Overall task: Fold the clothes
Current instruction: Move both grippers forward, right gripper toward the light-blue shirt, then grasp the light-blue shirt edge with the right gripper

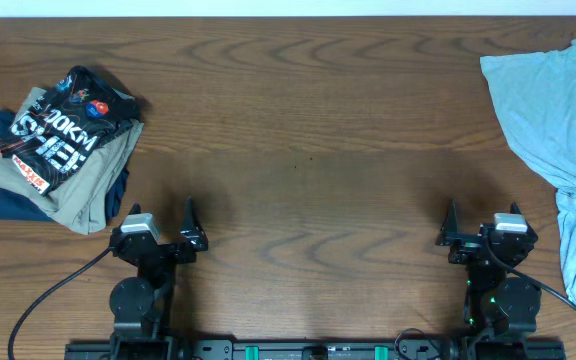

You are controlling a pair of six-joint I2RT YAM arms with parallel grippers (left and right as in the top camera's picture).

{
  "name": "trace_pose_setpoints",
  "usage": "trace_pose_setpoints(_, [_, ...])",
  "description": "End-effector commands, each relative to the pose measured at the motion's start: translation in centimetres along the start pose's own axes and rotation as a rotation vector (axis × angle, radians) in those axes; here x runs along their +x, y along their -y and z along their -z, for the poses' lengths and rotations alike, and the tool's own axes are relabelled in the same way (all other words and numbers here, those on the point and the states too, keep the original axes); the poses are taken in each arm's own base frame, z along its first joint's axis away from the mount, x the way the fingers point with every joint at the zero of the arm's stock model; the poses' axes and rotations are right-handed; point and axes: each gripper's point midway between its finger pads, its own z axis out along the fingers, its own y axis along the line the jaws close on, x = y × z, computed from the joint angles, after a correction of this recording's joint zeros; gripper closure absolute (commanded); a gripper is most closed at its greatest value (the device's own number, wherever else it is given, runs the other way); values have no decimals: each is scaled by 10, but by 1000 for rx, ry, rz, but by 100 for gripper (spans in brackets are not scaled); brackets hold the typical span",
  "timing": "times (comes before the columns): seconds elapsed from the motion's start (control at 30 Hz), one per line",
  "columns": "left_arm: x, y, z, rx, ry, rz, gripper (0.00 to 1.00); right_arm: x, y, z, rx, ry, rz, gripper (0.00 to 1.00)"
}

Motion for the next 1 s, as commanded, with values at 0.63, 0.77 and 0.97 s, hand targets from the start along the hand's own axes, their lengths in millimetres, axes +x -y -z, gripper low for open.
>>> trace_pose_setpoints(0.63, [-21,26,-4,-12,-549,66,2,-49,-4,-30,-27,-484,-2,1])
trace_pose_setpoints(0.77, [-26,29,-4,-43,-688,71,2,-34,-6,-42,-34,-712,16,1])
trace_pose_setpoints(0.97, [-25,29,-8,-76,-811,75,2,-6,-18,-65,-72,-919,-11,1])
